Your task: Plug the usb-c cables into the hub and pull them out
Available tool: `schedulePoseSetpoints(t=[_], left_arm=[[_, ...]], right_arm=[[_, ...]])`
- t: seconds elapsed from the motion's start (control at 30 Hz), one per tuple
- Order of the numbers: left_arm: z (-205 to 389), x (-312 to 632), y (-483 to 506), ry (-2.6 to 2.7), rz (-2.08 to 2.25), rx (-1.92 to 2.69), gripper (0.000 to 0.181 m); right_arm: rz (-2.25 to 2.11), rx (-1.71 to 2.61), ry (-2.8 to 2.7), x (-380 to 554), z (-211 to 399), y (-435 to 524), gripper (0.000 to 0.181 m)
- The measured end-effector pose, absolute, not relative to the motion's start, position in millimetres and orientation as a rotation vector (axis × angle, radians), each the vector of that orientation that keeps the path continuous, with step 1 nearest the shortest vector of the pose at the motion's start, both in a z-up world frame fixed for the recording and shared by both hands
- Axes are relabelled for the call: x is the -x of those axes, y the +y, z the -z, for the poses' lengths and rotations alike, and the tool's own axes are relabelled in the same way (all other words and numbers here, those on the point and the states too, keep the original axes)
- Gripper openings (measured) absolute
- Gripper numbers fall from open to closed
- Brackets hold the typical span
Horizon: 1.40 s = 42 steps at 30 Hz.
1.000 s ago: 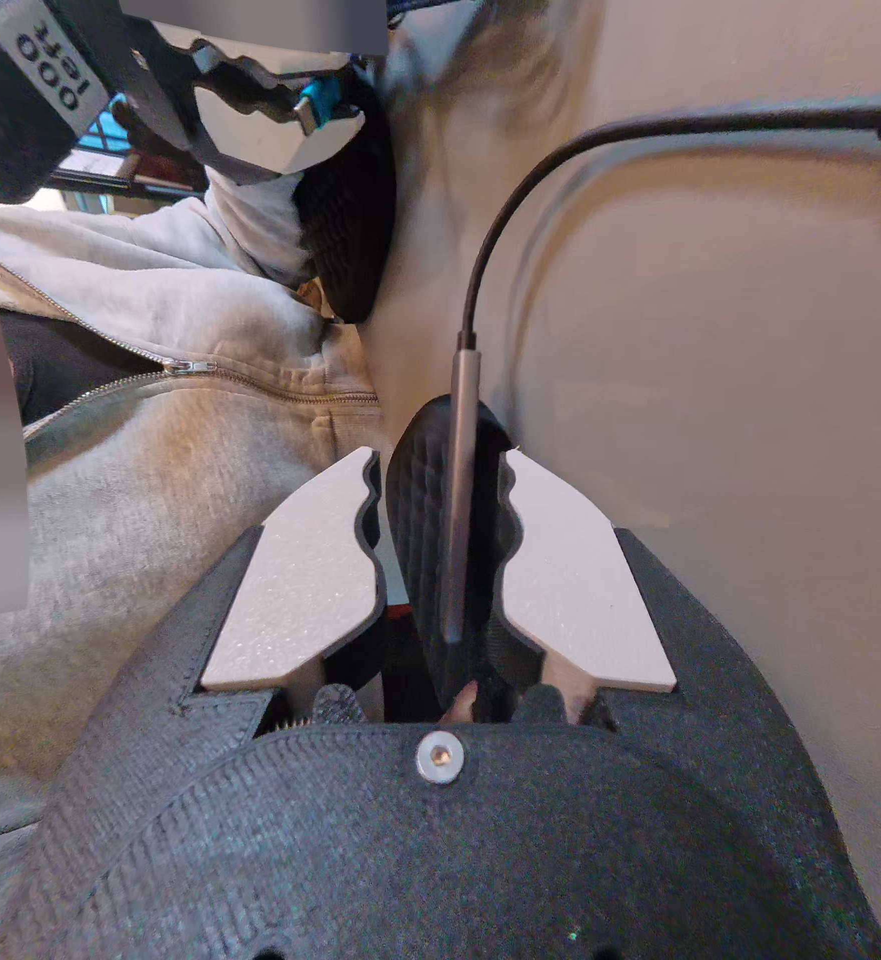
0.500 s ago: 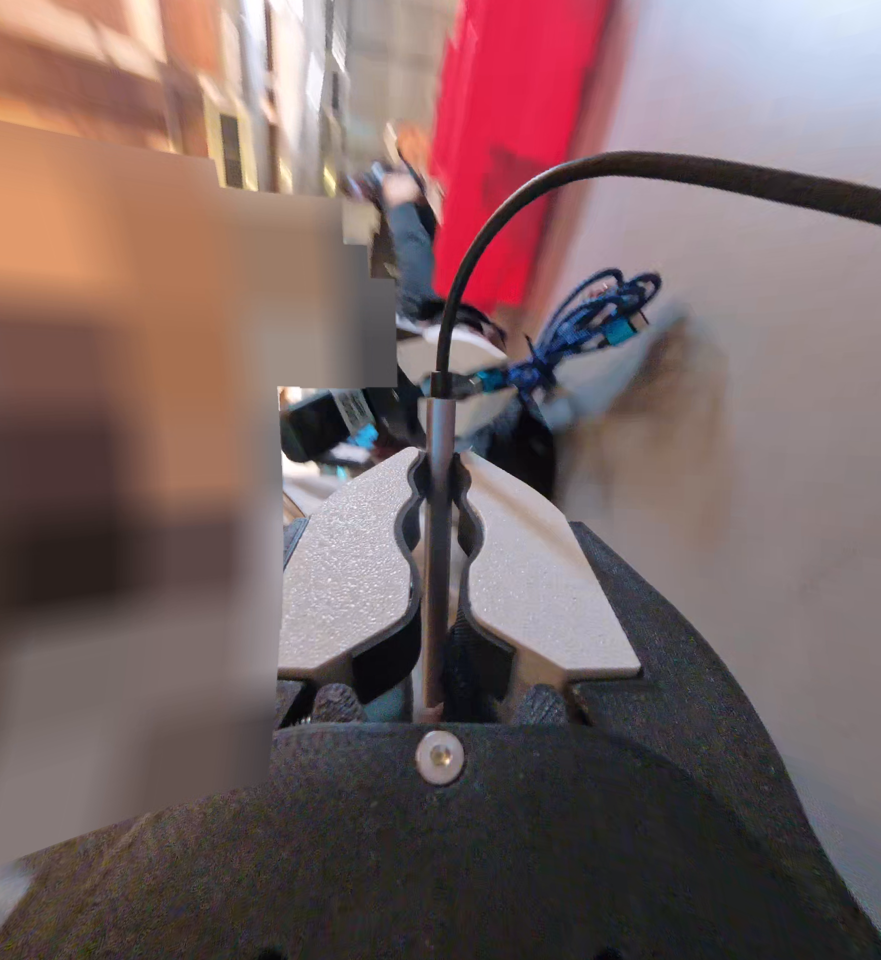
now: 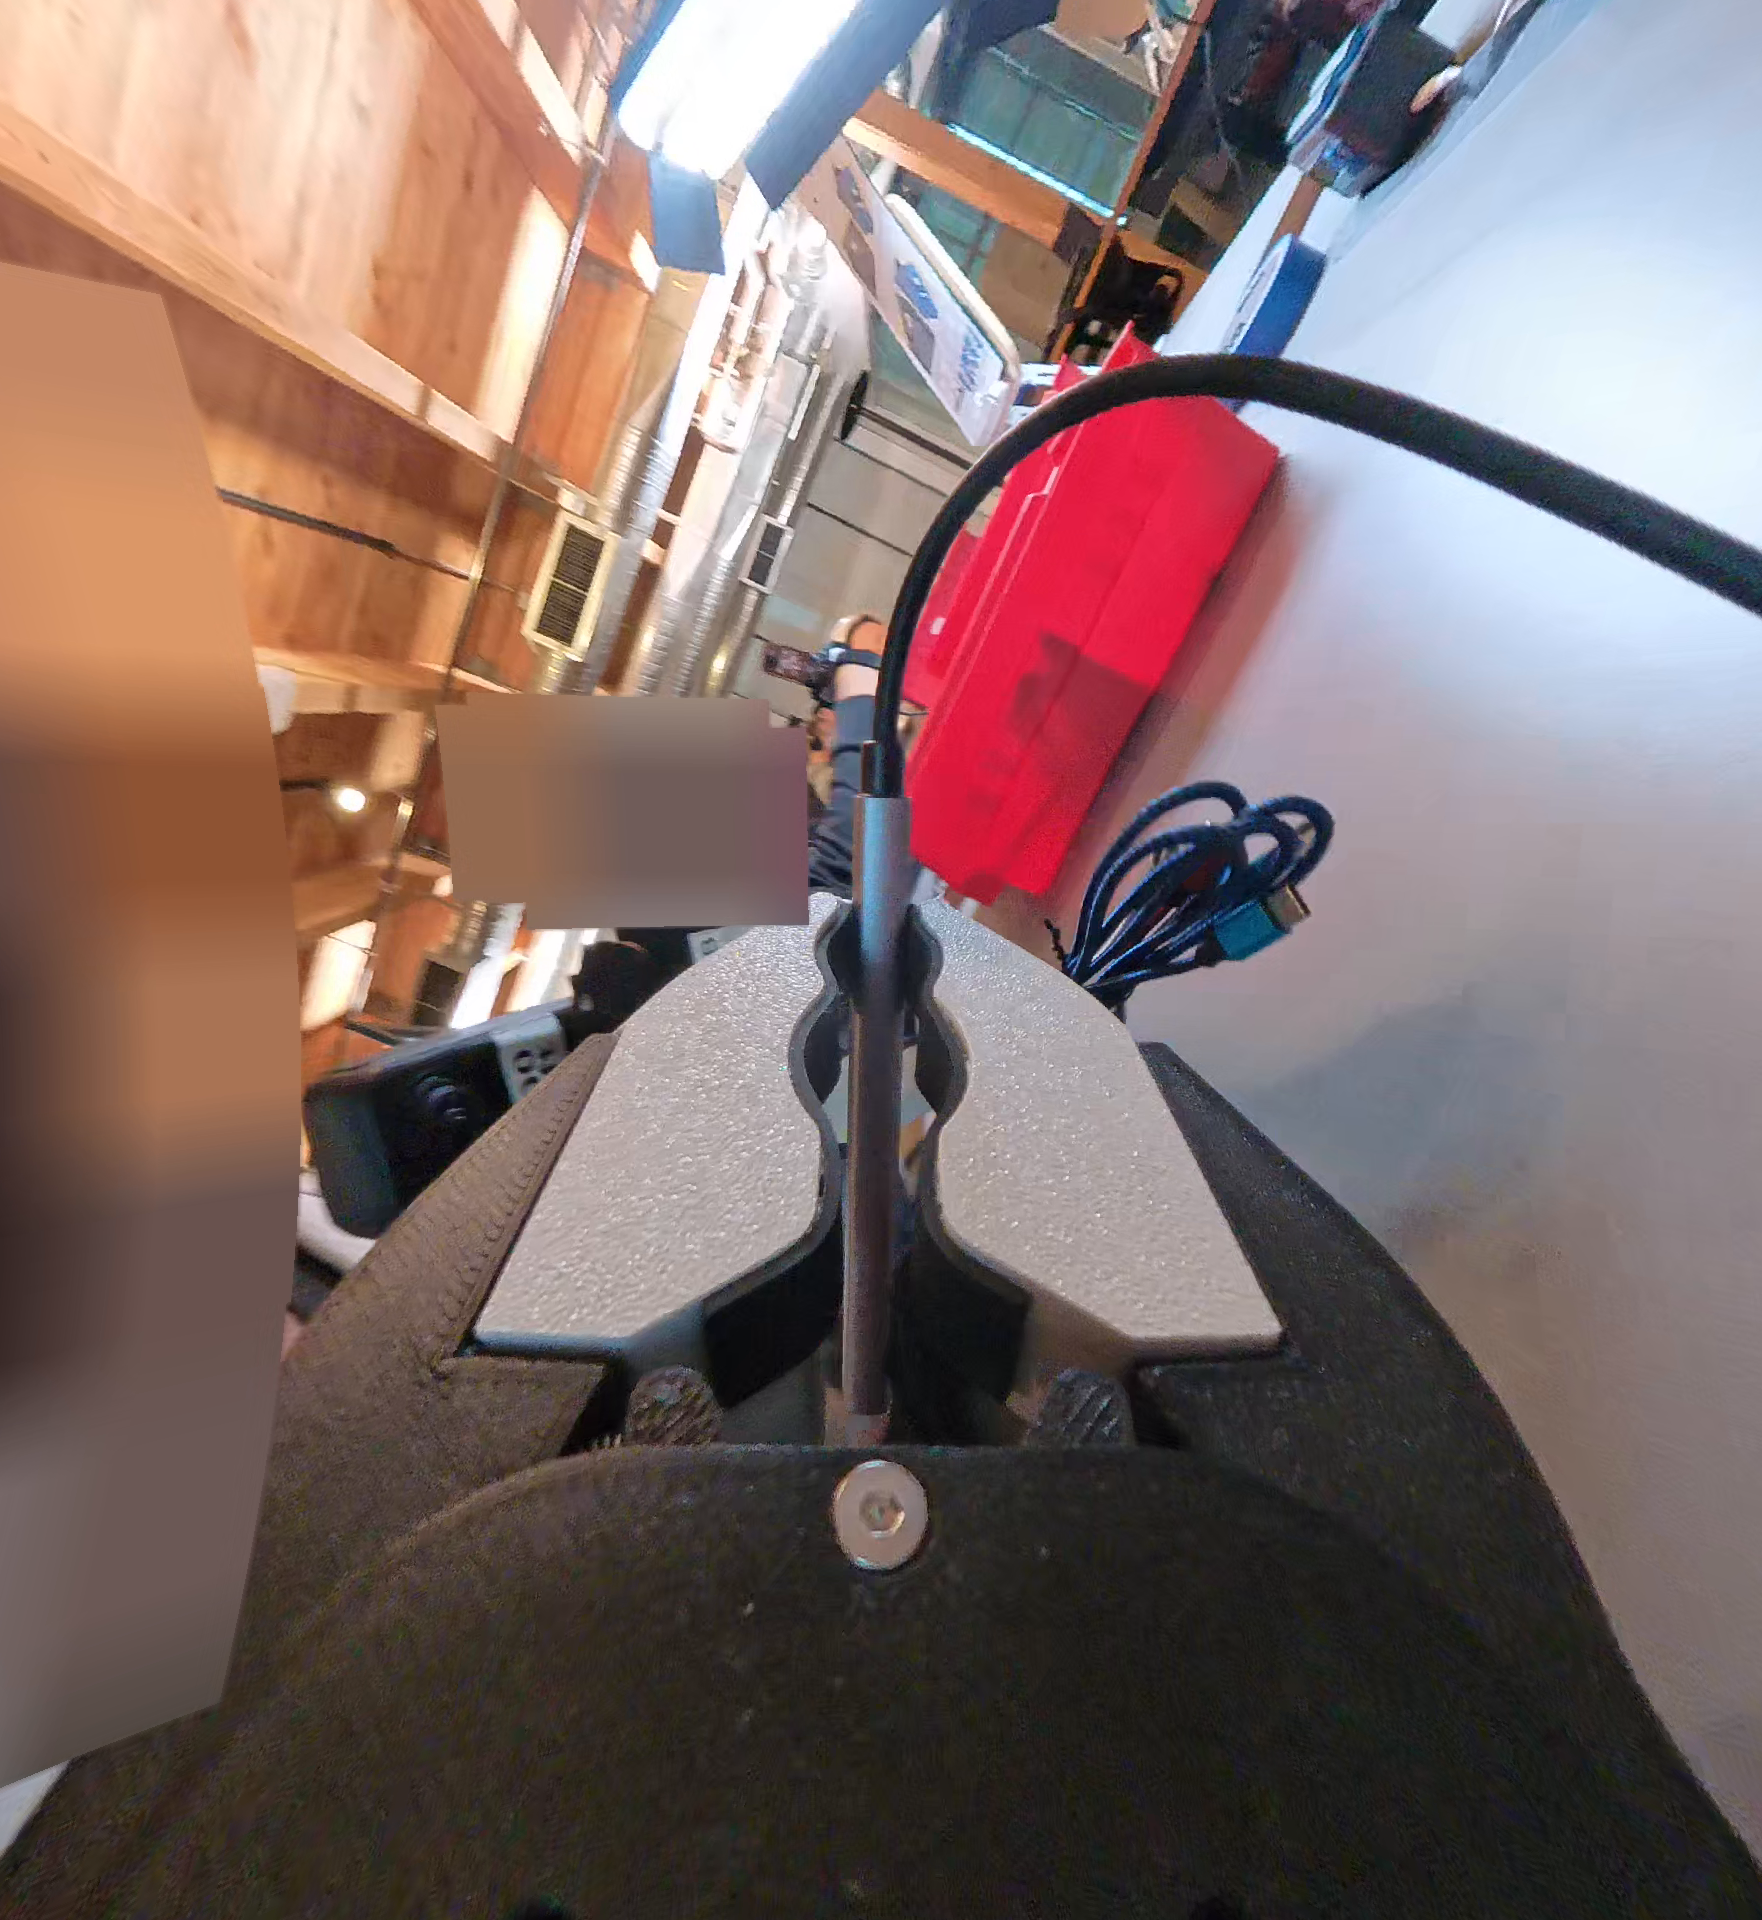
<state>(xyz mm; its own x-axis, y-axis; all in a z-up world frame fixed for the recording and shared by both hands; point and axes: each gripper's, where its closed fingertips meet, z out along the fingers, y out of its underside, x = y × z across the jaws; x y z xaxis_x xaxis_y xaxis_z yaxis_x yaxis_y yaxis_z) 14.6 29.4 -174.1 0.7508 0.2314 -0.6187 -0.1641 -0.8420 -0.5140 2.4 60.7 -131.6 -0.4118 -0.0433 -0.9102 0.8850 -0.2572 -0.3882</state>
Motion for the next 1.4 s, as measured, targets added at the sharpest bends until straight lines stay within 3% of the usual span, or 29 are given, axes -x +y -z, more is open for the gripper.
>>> schedulePoseSetpoints(t=[0.03, 1.4], left_arm=[[176, -15, 30, -0.051, -0.946, 2.406, 0.011], [201, 0, 40, -0.133, -0.949, 2.628, 0.011]], right_arm=[[1.765, -1.09, 1.348, -3, 134, 58, 0.009], [1.911, -1.231, 1.919, 9, 169, 41, 0.01]])
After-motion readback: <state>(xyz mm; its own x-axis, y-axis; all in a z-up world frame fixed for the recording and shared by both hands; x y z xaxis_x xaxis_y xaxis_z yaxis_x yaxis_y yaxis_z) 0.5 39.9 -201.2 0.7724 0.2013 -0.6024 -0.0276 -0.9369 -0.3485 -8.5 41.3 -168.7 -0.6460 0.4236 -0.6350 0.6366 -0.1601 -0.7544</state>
